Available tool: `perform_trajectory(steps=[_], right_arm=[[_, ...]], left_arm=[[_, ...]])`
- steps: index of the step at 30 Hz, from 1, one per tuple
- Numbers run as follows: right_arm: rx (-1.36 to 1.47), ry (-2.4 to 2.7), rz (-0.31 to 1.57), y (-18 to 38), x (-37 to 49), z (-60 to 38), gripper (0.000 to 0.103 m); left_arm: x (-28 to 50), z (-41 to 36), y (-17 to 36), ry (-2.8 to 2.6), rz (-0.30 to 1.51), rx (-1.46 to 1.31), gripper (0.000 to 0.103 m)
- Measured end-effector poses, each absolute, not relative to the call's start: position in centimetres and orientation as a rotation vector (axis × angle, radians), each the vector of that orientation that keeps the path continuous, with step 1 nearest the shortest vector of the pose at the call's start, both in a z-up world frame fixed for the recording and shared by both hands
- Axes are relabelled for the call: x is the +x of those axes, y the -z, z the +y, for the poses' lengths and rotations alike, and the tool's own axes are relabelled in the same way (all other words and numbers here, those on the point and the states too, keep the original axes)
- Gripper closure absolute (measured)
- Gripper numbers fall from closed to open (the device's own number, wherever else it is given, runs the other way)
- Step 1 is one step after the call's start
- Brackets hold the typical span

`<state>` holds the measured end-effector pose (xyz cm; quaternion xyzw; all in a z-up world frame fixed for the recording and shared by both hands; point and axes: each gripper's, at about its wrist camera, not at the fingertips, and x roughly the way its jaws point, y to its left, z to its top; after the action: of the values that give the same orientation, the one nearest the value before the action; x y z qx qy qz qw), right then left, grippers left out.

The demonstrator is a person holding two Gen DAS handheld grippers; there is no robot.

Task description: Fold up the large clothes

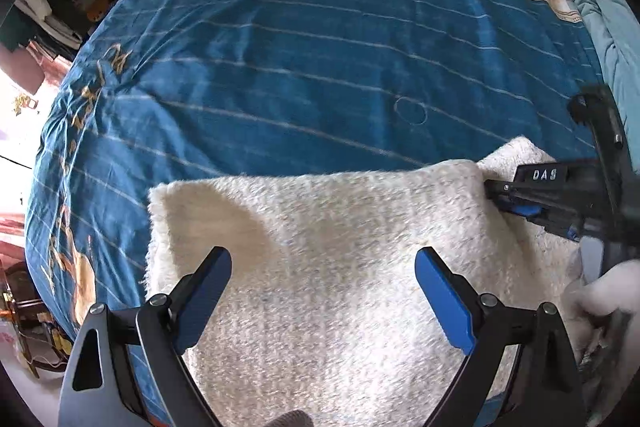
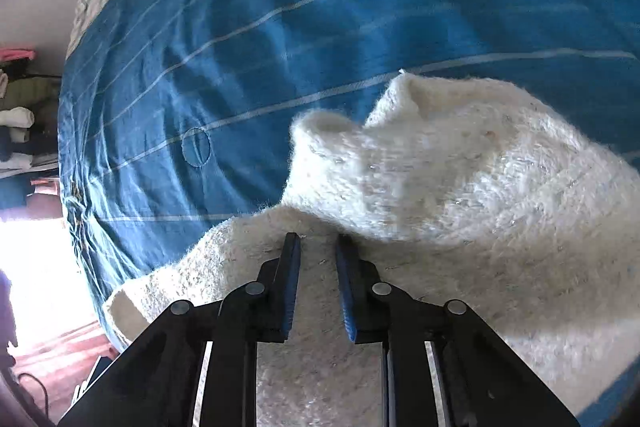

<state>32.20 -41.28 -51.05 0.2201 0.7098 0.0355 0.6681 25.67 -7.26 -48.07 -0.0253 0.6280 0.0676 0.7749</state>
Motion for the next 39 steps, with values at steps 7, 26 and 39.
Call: perform_trajectory(steps=[7, 26, 39], right_arm=[[0.693, -0.171, 1.504, 45.4, 28.5, -48.1, 0.062], [0.859, 0.014, 1.461, 46.4, 20.3, -58.4, 0.042], [0.787, -0.083, 1.502, 47.0, 23.3, -50.9, 0.042]], left_arm=[[28.0, -10.9, 50.6, -0.143, 1.39, -0.019, 0.009], [23.6, 5.7, 50.0, -0.495, 1.398, -0.212, 0.009], [24.3, 6.6, 52.0, -0.384, 1.343, -0.234, 0.1]])
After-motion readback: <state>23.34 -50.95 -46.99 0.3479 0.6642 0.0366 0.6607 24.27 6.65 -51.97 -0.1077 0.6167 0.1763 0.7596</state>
